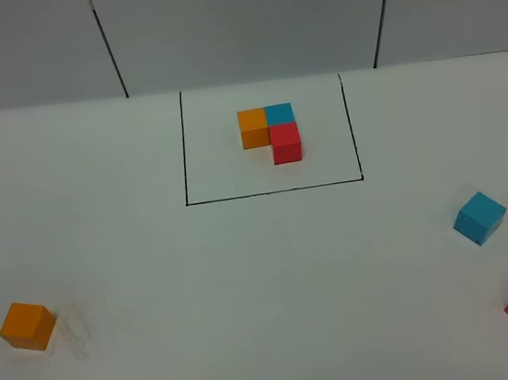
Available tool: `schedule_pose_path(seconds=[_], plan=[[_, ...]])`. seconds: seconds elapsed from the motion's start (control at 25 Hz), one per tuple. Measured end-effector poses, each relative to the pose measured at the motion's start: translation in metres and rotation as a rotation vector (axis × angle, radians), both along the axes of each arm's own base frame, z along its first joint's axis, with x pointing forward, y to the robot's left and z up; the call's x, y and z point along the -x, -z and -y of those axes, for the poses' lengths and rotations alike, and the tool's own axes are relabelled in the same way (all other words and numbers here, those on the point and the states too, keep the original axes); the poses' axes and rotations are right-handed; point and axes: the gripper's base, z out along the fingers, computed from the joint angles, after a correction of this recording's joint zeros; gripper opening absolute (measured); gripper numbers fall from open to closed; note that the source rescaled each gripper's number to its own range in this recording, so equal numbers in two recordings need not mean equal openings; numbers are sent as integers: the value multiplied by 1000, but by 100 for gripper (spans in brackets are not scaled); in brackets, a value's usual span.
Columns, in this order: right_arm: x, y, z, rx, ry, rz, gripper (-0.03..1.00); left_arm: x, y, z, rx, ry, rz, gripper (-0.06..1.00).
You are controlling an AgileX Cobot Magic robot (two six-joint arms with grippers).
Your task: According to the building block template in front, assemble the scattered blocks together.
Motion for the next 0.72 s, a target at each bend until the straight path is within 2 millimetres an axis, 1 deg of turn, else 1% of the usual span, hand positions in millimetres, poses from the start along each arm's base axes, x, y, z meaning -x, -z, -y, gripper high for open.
schedule_pose_path(seconds=[0.72], plan=[[0, 0, 0, 0, 0, 0, 0, 0, 0, 0, 0, 0, 0, 27]])
